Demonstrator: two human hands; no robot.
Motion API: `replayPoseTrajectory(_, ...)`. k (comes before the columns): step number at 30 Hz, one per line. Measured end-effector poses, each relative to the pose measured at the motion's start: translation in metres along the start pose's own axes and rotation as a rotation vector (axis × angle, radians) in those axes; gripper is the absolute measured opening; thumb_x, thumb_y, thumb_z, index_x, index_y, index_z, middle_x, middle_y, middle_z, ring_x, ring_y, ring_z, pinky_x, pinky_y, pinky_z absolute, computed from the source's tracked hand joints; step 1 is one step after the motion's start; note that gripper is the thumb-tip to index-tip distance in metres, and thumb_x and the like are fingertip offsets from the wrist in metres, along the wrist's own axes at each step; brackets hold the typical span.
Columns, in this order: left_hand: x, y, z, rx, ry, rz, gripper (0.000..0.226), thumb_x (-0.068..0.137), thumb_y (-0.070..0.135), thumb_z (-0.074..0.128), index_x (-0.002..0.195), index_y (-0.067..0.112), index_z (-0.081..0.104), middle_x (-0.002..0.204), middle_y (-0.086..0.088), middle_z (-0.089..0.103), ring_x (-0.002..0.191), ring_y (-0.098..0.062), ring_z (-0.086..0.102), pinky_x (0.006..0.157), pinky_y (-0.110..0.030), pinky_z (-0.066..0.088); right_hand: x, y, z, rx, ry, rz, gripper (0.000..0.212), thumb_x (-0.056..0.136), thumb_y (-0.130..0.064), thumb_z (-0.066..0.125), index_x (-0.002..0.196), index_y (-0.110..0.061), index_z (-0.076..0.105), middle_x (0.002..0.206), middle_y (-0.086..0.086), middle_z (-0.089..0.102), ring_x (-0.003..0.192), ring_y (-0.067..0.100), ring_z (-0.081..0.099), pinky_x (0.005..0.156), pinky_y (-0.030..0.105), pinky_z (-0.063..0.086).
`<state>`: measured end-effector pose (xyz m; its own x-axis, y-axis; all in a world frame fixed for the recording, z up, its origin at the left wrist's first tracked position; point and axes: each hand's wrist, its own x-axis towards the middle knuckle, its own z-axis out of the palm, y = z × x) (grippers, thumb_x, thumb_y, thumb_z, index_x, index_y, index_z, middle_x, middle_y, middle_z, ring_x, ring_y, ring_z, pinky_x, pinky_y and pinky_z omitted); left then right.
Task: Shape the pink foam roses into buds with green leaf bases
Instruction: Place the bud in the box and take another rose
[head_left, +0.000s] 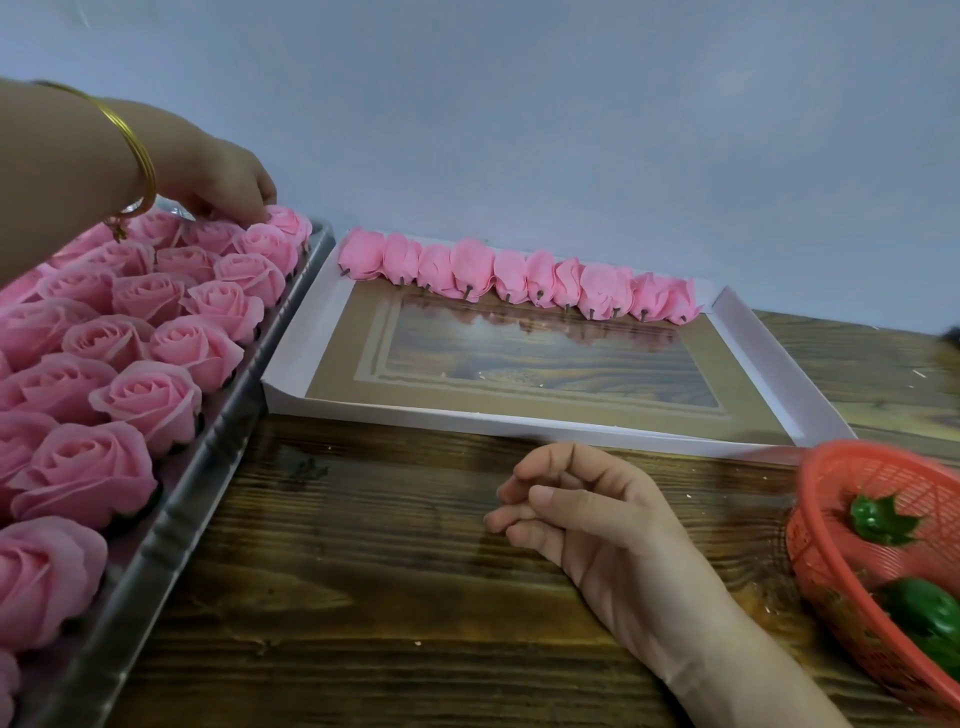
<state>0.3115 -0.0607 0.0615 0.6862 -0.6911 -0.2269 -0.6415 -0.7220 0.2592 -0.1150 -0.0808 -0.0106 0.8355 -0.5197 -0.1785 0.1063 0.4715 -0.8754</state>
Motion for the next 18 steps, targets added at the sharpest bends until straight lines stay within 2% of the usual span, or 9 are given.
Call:
replayPoseTrajectory(3, -0.0016, 0.0001, -0.0021, 0.039, 0.019, 0.009, 0.008, 0.087, -0.007, 0.060, 0.090, -0.002, 0.064, 0.076, -0.015, 0.057, 0.058, -0.025, 0.050, 0.033, -0.020, 0.041, -0.0003, -0.0003, 0.0006, 0.004, 0.000, 0.002, 0.016, 0.068, 0.001, 0.068, 0.081, -0.005, 0.073, 0.082, 0.020, 0.066, 0.073, 0.029, 0.070, 0.062, 0.026, 0.057)
replayPoseTrajectory(7, -0.0020, -0.0008, -0.0030, 0.078, 0.066, 0.012, 0.009, 0.085, -0.005, 0.064, 0.092, 0.000, 0.066, 0.074, -0.013, 0.058, 0.054, -0.025, 0.051, 0.033, -0.021, 0.039, -0.0003, -0.0003, 0.0008, 0.011, 0.004, 0.007, 0.016, 0.067, 0.002, 0.068, 0.081, -0.005, 0.073, 0.082, 0.020, 0.066, 0.073, 0.029, 0.070, 0.061, 0.026, 0.057)
replayPoseTrajectory(13, 0.0022, -0.0014, 0.0007, 0.154, 0.142, 0.015, 0.015, 0.085, 0.000, 0.065, 0.100, 0.001, 0.066, 0.078, -0.012, 0.058, 0.059, -0.028, 0.053, 0.051, -0.029, 0.041, -0.0010, -0.0012, 0.0015, 0.012, 0.002, 0.011, 0.016, 0.067, 0.002, 0.067, 0.080, -0.004, 0.072, 0.081, 0.020, 0.066, 0.072, 0.029, 0.070, 0.062, 0.026, 0.058)
replayPoseTrajectory(16, 0.0018, -0.0013, 0.0009, 0.182, 0.165, 0.024, 0.016, 0.084, 0.004, 0.067, 0.100, 0.003, 0.069, 0.086, -0.016, 0.063, 0.068, -0.032, 0.057, 0.067, -0.036, 0.046, -0.0012, -0.0016, 0.0019, 0.018, 0.003, 0.012, 0.015, 0.067, 0.002, 0.066, 0.080, -0.003, 0.071, 0.081, 0.020, 0.066, 0.072, 0.029, 0.070, 0.062, 0.026, 0.058)
replayPoseTrajectory(18, 0.0009, -0.0003, 0.0006, 0.190, 0.162, 0.022, 0.015, 0.085, 0.007, 0.067, 0.099, 0.003, 0.070, 0.089, -0.016, 0.065, 0.068, -0.032, 0.059, 0.070, -0.035, 0.046, -0.0011, -0.0014, 0.0019, 0.018, 0.003, 0.011, 0.015, 0.067, 0.003, 0.066, 0.081, -0.003, 0.071, 0.081, 0.020, 0.066, 0.072, 0.029, 0.070, 0.062, 0.026, 0.058)
